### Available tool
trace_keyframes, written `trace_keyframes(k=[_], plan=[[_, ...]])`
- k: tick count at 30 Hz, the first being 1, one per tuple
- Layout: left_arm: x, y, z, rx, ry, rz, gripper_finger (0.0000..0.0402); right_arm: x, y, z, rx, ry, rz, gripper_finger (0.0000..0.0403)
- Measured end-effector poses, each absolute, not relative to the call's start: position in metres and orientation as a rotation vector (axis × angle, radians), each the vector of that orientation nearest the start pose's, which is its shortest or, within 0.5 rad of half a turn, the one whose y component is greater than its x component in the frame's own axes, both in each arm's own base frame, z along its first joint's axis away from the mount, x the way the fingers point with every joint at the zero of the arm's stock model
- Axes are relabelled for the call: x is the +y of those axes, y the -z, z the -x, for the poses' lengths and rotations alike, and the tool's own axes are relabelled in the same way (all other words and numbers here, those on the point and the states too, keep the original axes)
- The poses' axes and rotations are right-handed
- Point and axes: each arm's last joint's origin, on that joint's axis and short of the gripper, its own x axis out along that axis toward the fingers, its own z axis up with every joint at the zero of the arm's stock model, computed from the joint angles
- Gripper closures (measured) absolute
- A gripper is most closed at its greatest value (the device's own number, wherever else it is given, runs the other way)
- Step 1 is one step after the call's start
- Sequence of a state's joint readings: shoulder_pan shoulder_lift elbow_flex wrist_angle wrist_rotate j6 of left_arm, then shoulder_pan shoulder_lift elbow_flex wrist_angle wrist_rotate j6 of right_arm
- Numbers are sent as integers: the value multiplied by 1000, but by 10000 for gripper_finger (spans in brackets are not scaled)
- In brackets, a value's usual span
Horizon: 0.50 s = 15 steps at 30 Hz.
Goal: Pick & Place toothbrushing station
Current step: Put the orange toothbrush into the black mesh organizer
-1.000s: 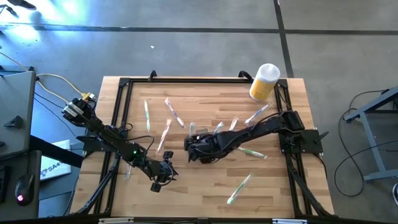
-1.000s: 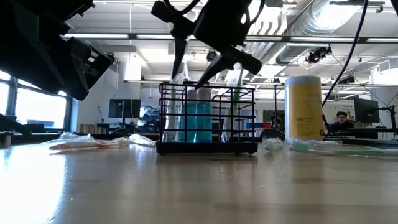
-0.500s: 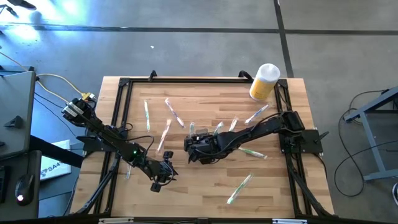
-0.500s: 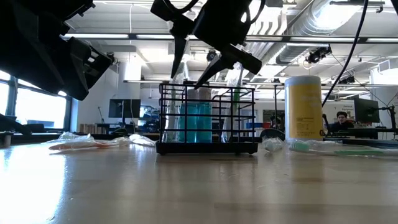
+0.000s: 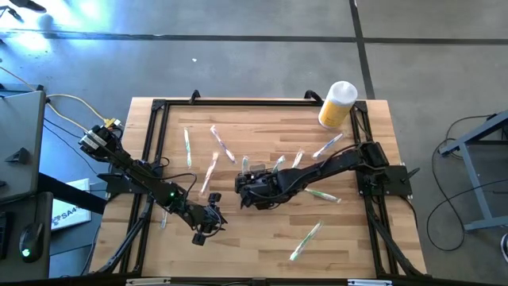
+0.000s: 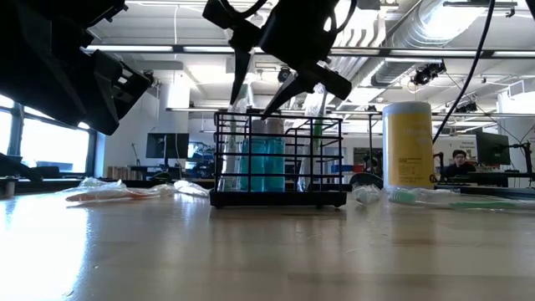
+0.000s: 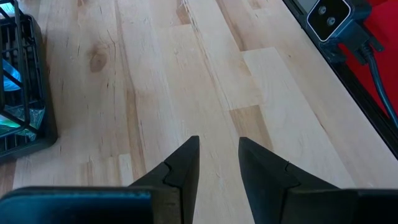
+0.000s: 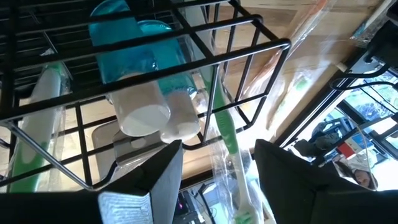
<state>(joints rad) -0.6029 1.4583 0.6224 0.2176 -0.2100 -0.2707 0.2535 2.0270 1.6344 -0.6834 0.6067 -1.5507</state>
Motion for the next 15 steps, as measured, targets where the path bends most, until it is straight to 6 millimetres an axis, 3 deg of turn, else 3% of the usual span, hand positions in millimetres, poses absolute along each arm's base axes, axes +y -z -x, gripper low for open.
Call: trace_keyframes(k=[10,15], plan=[[-152,-169,-232,616,299,14,295,97,-223,-419,1103,-483,1891,209],[-152,-169,-232,616,299,14,295,103,-250,-415,1132,-266,1908,209]])
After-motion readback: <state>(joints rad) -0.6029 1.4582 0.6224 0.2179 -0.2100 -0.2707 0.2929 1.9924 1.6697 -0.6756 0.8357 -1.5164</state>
